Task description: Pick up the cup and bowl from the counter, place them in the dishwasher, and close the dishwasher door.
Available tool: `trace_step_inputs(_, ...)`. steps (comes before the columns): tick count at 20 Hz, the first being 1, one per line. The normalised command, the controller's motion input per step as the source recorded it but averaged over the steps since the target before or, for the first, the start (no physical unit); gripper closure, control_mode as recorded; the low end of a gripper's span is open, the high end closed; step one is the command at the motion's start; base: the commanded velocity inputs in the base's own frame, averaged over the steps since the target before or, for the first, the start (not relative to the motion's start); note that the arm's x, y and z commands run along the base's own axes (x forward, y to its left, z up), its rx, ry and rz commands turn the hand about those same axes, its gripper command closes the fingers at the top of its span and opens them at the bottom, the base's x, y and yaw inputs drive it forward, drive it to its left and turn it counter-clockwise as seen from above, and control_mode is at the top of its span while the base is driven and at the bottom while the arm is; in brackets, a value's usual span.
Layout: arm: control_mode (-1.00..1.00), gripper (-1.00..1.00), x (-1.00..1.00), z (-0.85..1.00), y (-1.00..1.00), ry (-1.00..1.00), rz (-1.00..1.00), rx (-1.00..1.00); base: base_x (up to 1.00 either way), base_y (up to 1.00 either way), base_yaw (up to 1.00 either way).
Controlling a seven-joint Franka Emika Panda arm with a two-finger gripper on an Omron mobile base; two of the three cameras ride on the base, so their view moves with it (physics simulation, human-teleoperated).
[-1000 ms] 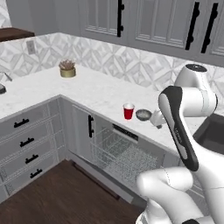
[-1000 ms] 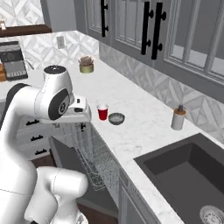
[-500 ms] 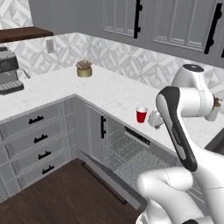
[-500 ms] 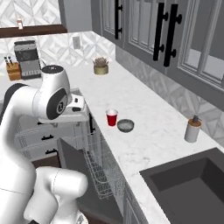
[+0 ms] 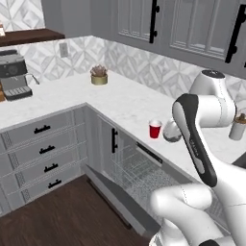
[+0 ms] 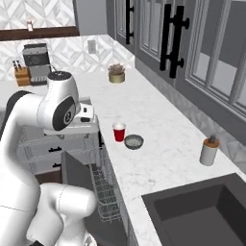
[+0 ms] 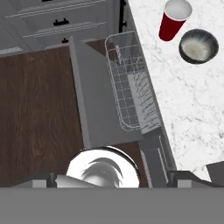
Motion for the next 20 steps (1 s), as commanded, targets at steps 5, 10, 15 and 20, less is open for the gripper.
trace_step_inputs(5, 1.00, -1.00, 0.00, 0.00, 0.00, 0.00, 0.00, 0.00, -0.12, -0.19, 0.29)
trace_step_inputs(10, 1.00, -1.00, 0.00, 0.00, 0.00, 0.00, 0.00, 0.00, 0.02, -0.15, 0.13)
trace_step_inputs(15, -1.00, -1.00, 0.05, -0.03, -0.03, 0.03, 0.01, 0.00, -0.06, -0.17, 0.10)
trace_step_inputs(20, -1.00, -1.00, 0.53, -0.25, -0.09, 0.09, 0.00, 0.00, 0.00, 0.00, 0.00)
